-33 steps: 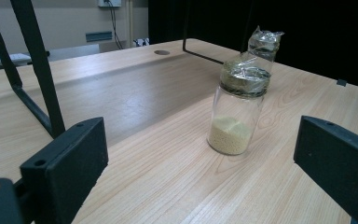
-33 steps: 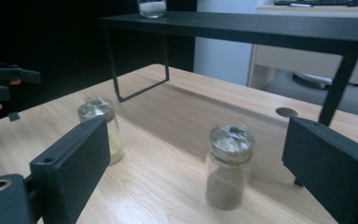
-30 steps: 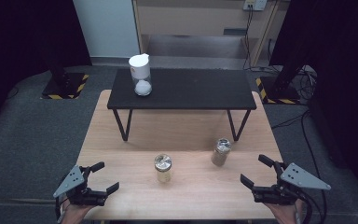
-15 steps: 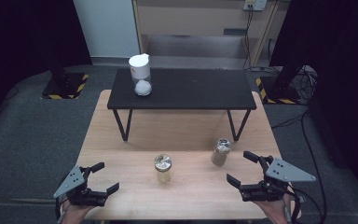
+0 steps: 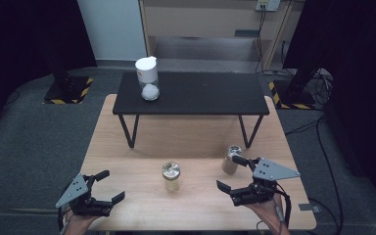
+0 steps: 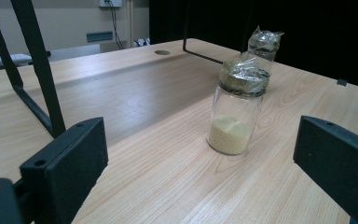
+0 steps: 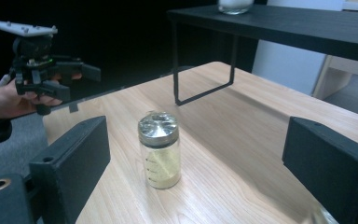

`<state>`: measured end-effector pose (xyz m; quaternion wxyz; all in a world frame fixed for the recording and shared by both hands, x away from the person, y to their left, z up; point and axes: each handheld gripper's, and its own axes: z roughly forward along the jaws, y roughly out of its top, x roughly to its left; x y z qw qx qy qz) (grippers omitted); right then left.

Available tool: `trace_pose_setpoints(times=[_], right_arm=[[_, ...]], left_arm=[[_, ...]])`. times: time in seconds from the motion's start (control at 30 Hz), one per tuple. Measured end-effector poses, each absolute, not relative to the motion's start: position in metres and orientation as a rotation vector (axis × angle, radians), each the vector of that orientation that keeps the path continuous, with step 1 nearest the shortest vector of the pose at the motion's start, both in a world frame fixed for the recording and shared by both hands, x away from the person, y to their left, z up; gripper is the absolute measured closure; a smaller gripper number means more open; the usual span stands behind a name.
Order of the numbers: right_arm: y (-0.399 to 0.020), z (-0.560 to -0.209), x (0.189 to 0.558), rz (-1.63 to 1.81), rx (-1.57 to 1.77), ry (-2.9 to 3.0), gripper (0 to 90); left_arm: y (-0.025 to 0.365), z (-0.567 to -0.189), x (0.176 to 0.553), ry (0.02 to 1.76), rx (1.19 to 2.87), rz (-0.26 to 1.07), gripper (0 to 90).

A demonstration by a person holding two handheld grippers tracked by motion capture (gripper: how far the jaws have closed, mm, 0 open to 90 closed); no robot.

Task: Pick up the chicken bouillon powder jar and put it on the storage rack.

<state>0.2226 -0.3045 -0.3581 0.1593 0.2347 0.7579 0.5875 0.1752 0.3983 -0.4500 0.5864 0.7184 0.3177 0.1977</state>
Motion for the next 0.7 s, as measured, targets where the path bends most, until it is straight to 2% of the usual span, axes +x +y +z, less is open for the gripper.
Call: trace_pose_setpoints(times=[0.7], right_arm=[[-0.26, -0.376, 0.262, 1.695, 0.611, 2.282, 8.7]], left_arm=[[0.399, -0.451, 0.176, 0.753, 1.67, 0.454, 1.3]])
